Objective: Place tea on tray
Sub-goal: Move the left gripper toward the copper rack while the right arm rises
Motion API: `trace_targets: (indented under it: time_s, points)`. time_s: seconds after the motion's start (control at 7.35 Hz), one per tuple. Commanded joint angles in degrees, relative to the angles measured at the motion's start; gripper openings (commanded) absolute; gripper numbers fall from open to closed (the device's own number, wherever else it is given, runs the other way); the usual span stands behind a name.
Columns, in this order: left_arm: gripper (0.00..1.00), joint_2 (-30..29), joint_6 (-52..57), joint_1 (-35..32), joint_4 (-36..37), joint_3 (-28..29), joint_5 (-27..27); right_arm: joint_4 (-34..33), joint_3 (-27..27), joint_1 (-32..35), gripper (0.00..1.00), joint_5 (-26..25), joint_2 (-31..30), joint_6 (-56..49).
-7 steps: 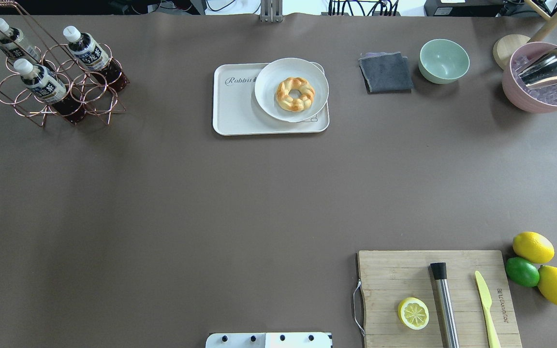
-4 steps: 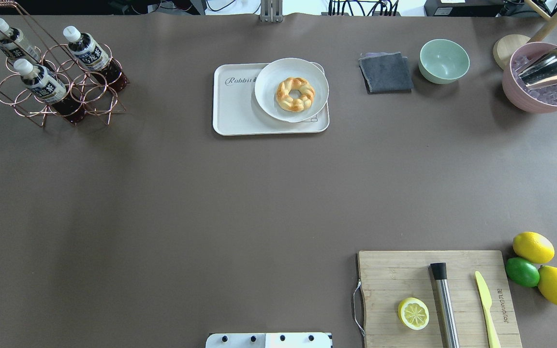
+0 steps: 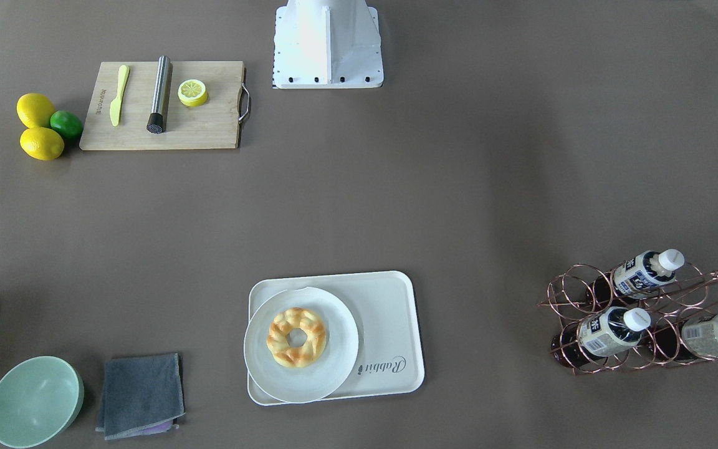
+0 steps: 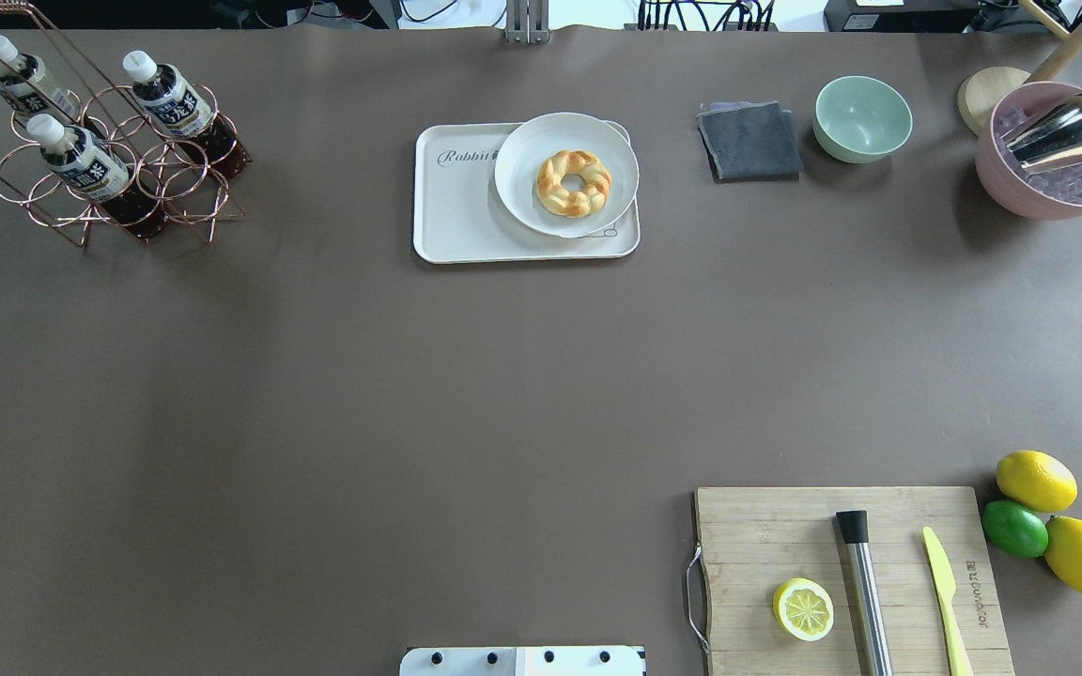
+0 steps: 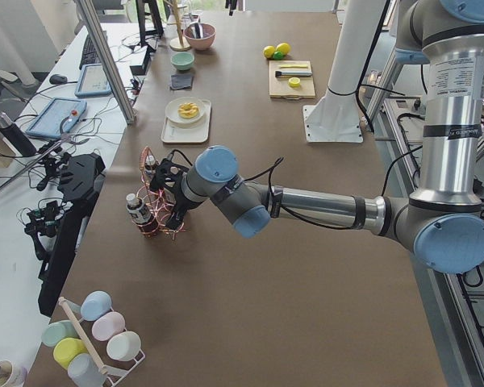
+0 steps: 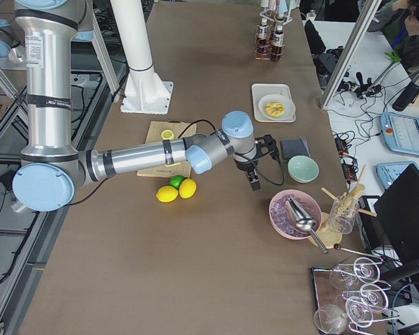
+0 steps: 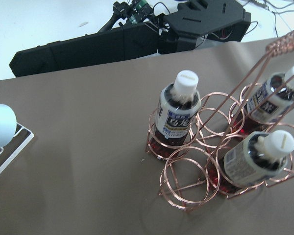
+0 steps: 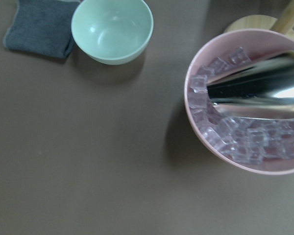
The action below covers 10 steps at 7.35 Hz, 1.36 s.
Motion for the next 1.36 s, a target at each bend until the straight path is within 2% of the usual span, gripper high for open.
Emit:
trace_targets:
  time_s: [0.0, 0.27, 0.54, 0.95, 1.22]
  points:
    - [0.99, 0.0, -9.8, 7.2, -10.1, -0.1, 10.1, 0.0, 4.5, -10.4, 1.0, -4.1, 7.1, 13.7]
    - [0.98, 0.1, -15.1, 11.4, -13.1, -0.7, 15.9, 0.0, 5.7, -15.8, 1.0, -4.5, 10.9, 17.9]
    - [0.98, 0.6, -16.0, 18.4, -13.0, -2.5, 29.7, 0.0, 6.0, -22.3, 1.0, -11.8, 14.1, 24.2]
    - [0.96, 0.5, -13.5, 27.5, -11.8, -2.2, 45.0, 0.0, 6.2, -23.9, 1.0, -13.4, 14.4, 24.6]
    - [0.93, -0.3, -11.9, 28.5, -11.7, -1.6, 45.5, 0.0, 6.2, -23.8, 1.0, -13.5, 14.3, 24.5]
